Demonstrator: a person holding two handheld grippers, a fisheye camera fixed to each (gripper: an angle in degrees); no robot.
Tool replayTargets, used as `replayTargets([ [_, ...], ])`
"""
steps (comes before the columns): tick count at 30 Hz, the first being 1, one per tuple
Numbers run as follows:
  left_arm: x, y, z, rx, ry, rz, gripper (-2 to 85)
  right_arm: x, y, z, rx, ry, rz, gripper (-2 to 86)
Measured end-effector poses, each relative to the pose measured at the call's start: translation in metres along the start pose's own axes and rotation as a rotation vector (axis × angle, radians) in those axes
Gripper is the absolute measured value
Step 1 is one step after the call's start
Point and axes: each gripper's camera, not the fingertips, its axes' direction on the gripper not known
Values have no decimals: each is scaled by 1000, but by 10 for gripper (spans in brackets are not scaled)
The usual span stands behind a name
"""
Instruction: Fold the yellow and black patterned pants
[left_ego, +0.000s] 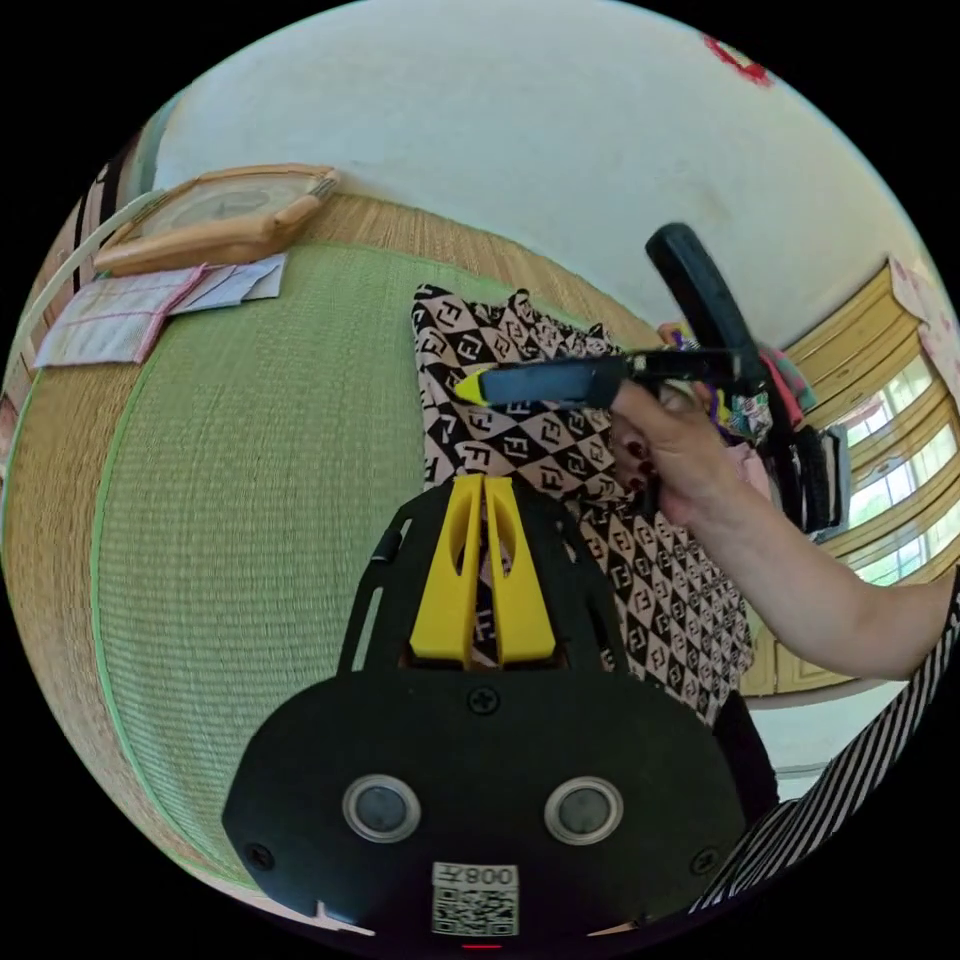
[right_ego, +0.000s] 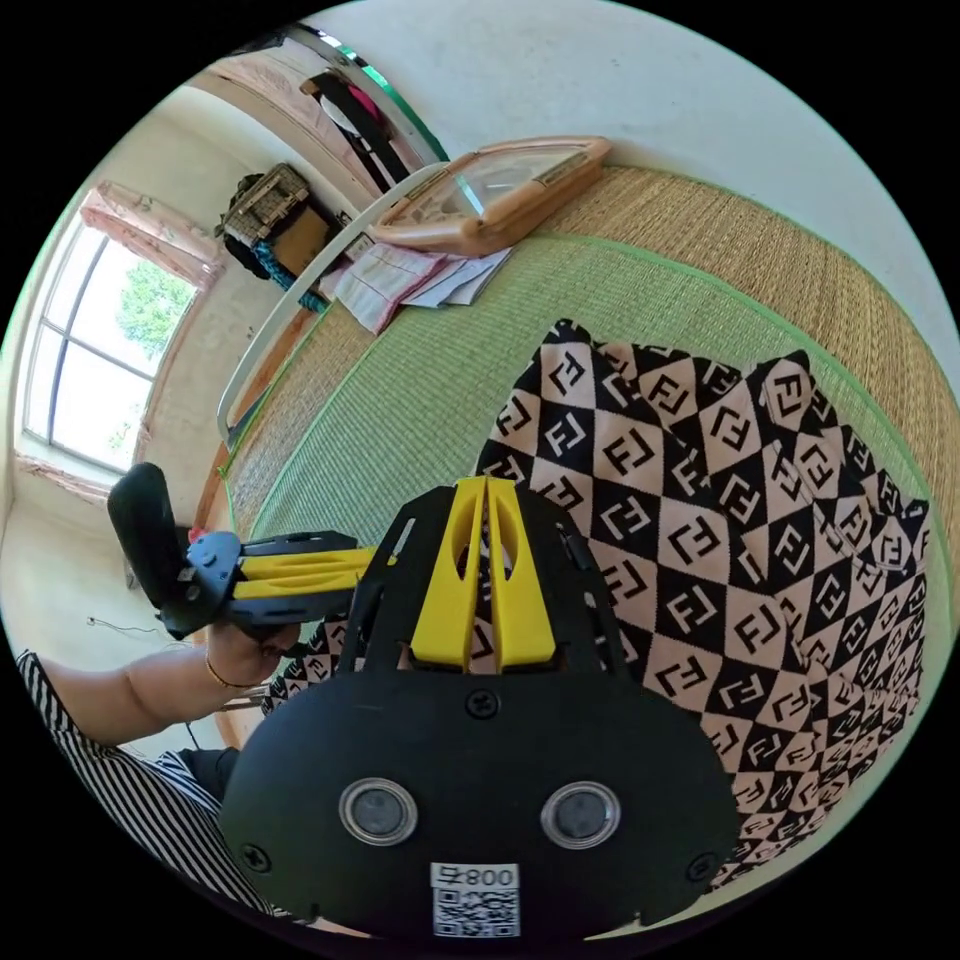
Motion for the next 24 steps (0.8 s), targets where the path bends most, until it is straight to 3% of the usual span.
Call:
replayTargets([
  [5,-21,18,6,-18,7,-38,0,16,-18,-13,95,85,52,0],
  [9,-25,32,5,1,-18,-30,1,32,-29,13,-29,116,86,1],
  [13,-39,42,0,-23,16,-42,1,39,-7,2,22,46,122,1],
  [18,-49,81,-31,32,128,-43,5,30,78,-51,153,-32,59,1],
  [24,-66,171,-67,-21,251,-118,25,39,258,-97,178,-149,205,1],
])
